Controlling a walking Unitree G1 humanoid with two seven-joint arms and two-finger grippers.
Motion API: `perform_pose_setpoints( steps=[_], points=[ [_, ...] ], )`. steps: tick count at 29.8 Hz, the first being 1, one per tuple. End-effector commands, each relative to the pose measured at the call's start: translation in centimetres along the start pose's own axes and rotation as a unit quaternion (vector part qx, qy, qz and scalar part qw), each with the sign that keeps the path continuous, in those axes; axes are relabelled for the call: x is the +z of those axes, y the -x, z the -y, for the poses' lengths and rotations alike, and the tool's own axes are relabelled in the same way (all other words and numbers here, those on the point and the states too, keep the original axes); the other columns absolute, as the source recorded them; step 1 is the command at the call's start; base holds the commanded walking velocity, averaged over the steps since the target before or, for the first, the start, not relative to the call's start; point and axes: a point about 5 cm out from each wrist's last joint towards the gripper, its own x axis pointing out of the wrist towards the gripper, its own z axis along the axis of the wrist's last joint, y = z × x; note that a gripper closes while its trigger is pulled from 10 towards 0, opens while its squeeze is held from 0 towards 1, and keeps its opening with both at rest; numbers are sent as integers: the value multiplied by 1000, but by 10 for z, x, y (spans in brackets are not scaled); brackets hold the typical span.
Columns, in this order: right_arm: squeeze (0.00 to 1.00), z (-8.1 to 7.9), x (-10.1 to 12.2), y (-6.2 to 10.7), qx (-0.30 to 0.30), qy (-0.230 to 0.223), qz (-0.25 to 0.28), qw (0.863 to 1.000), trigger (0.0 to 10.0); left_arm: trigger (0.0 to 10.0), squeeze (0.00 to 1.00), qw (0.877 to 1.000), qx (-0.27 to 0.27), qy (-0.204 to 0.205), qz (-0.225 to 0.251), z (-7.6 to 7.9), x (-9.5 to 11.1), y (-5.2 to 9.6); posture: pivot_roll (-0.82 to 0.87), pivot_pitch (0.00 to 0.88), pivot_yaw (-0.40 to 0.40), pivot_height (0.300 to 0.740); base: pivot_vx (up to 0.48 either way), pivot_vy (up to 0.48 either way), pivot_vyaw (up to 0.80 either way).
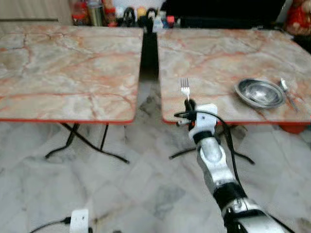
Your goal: Setting the table
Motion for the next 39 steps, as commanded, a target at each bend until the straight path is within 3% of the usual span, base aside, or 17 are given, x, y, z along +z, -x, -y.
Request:
perform_pose_setpoints(
  steps=[1, 14, 26, 39],
  points=[
    [0, -6, 8, -4, 10, -3, 16, 1000, 10000, 10000, 0, 1000, 1, -6, -15, -1, -8, 2, 82, 80, -32, 715, 0, -375, 788],
    [0, -12, 6, -1, 9, -25, 14, 1000, 10000, 10000, 0, 1000, -1, -9, -11, 0, -5, 1, 80, 85, -33, 715, 0, -369, 61],
    [0, -17, 5, 2, 12, -36, 12, 999, 10000, 10000, 0, 1000, 6, 6, 0, -2, -2, 0, 76, 97, -32, 715, 0, 0, 0],
    [0, -16, 7, 2, 12, -38, 15, 999, 10000, 10000, 0, 1000, 7, 8, 3, -1, 1, 0, 72, 98, -36, 715, 352, 0, 0]
  ],
)
